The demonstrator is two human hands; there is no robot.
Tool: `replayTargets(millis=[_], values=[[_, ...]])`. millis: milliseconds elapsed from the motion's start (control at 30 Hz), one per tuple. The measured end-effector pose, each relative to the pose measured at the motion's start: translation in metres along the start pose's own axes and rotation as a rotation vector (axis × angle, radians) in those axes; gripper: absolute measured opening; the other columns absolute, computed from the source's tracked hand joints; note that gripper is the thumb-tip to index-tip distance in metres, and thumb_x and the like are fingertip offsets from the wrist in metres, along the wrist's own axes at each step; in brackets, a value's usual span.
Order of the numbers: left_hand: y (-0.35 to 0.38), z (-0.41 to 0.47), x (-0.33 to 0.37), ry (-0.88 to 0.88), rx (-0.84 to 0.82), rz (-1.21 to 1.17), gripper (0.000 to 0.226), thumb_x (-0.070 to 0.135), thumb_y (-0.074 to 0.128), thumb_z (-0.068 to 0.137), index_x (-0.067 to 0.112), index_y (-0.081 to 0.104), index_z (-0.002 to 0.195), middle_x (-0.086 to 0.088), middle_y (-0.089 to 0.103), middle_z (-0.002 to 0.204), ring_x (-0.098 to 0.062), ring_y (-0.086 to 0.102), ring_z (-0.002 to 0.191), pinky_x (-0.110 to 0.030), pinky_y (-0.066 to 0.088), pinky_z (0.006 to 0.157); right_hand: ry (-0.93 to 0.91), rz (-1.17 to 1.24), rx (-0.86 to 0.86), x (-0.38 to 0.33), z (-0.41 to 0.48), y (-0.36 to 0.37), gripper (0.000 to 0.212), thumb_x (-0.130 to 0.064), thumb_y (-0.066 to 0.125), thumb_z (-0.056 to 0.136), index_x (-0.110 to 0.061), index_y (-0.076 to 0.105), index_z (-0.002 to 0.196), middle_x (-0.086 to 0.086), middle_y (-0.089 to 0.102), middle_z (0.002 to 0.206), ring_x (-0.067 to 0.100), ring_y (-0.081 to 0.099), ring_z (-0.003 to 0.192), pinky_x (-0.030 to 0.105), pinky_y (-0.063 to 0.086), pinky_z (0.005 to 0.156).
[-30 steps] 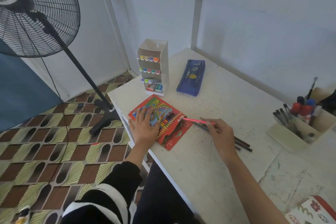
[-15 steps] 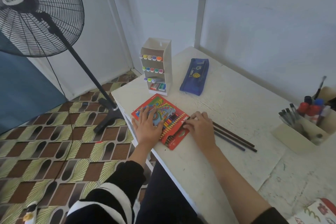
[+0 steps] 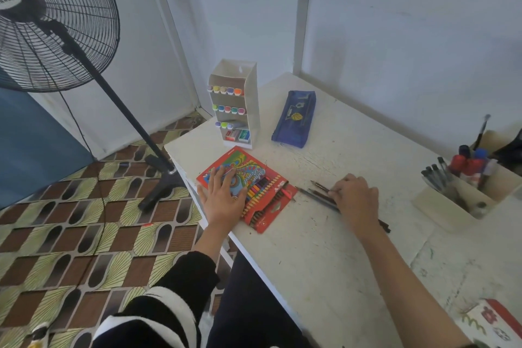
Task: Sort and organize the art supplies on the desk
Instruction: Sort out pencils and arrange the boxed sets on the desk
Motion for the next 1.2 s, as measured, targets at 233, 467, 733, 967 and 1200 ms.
replayTargets(millis=[233, 467, 733, 967, 1200], values=[[0.001, 0.001, -0.001, 0.000, 0.003, 0.006, 0.056, 0.050, 0.046, 0.094, 0.032, 0.033, 0.144, 0.006, 0.017, 0.157, -0.014, 0.001, 0.147, -0.044, -0.012, 0.115, -0.033, 0.532, 0.161, 0.002, -0.001, -0.047, 0.007, -0.014, 0.066, 0.086, -0.012, 0.067, 0.092, -0.002, 0.065, 0.077, 0.008, 0.053, 0.061, 0.018, 0.044, 0.062], [0.002, 0.001, -0.002, 0.007, 0.016, -0.002, 0.055, 0.050, 0.046, 0.093, 0.031, 0.035, 0.144, 0.006, 0.020, 0.156, -0.015, 0.003, 0.147, -0.045, -0.010, 0.115, 0.137, 1.164, 0.285, 0.011, -0.005, -0.081, 0.021, 0.002, 0.054, 0.089, -0.010, 0.053, 0.106, 0.007, 0.065, 0.079, 0.015, 0.064, 0.057, 0.019, 0.053, 0.059], [0.004, 0.002, -0.004, 0.008, 0.016, -0.004, 0.055, 0.050, 0.047, 0.093, 0.031, 0.035, 0.144, 0.006, 0.020, 0.156, -0.014, 0.003, 0.147, -0.046, -0.011, 0.115, 0.442, 1.627, 0.109, 0.002, -0.031, -0.012, 0.017, 0.002, 0.040, 0.096, -0.004, 0.053, 0.088, 0.029, 0.065, 0.094, 0.034, 0.070, 0.080, 0.036, 0.058, 0.074], [0.002, 0.002, -0.004, 0.009, 0.013, 0.003, 0.055, 0.050, 0.046, 0.093, 0.032, 0.034, 0.144, 0.006, 0.018, 0.157, -0.014, 0.002, 0.147, -0.045, -0.011, 0.115, 0.086, 0.923, 0.009, -0.010, -0.036, -0.002, 0.021, -0.002, 0.068, 0.082, -0.021, 0.072, 0.091, 0.000, 0.064, 0.088, 0.012, 0.060, 0.078, 0.007, 0.046, 0.069], [0.001, 0.002, -0.005, 0.008, 0.005, 0.005, 0.055, 0.050, 0.047, 0.093, 0.032, 0.035, 0.144, 0.006, 0.020, 0.157, -0.014, 0.003, 0.147, -0.046, -0.012, 0.115, -0.080, 0.518, 0.029, -0.053, -0.024, 0.015, 0.026, -0.010, 0.076, 0.075, -0.013, 0.073, 0.101, -0.003, 0.055, 0.077, 0.016, 0.053, 0.077, 0.033, 0.046, 0.073]])
Point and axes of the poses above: each hand's wrist, its own z-axis towards the middle knuckle, its own y-axis out of the palm, x = y × z, the point moved 7 cm from there along z, towards the middle knuckle
